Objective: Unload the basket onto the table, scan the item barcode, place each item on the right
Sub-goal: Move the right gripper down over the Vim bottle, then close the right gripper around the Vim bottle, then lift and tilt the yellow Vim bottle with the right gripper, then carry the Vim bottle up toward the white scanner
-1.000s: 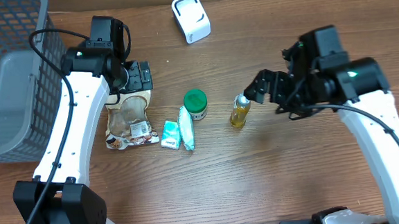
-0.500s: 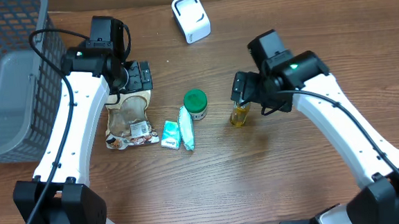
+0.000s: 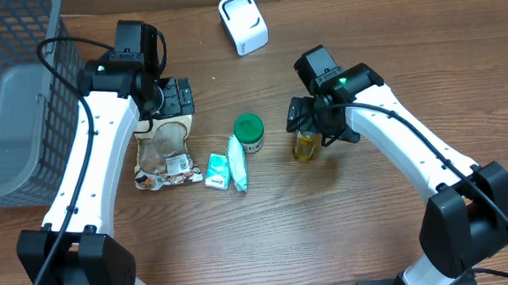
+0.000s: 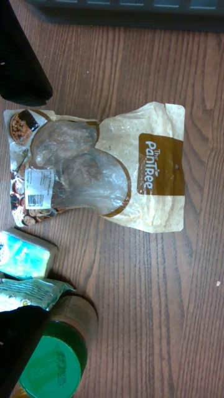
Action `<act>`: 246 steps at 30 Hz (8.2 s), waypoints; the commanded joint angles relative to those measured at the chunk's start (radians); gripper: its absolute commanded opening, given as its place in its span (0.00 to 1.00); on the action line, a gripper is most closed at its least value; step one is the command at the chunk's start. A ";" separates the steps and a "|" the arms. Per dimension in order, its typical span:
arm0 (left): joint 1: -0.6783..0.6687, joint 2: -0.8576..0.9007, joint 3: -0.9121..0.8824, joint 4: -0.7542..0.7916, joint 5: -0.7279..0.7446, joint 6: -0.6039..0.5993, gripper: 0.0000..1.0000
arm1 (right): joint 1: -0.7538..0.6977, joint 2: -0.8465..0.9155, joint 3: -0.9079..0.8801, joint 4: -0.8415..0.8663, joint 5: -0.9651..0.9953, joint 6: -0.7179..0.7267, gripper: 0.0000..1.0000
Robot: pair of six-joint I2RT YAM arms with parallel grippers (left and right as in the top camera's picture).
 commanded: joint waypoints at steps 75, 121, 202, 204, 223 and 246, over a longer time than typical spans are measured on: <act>0.005 0.002 0.016 0.000 0.005 0.019 1.00 | 0.007 -0.005 -0.021 -0.019 0.006 0.003 0.54; 0.005 0.002 0.016 0.000 0.005 0.019 1.00 | 0.002 -0.188 0.003 -0.031 -0.079 -0.036 0.37; 0.005 0.002 0.016 0.000 0.005 0.019 1.00 | -0.169 -0.224 -0.002 -0.592 -1.415 -1.133 0.35; 0.005 0.002 0.016 0.000 0.005 0.019 1.00 | -0.169 -0.224 -0.002 -0.587 -1.407 -1.132 0.34; 0.005 0.002 0.016 0.000 0.005 0.019 1.00 | -0.171 -0.224 0.002 -0.159 -0.761 -0.544 0.23; 0.005 0.002 0.016 0.000 0.005 0.019 1.00 | -0.023 -0.175 0.468 0.158 0.145 -0.407 0.18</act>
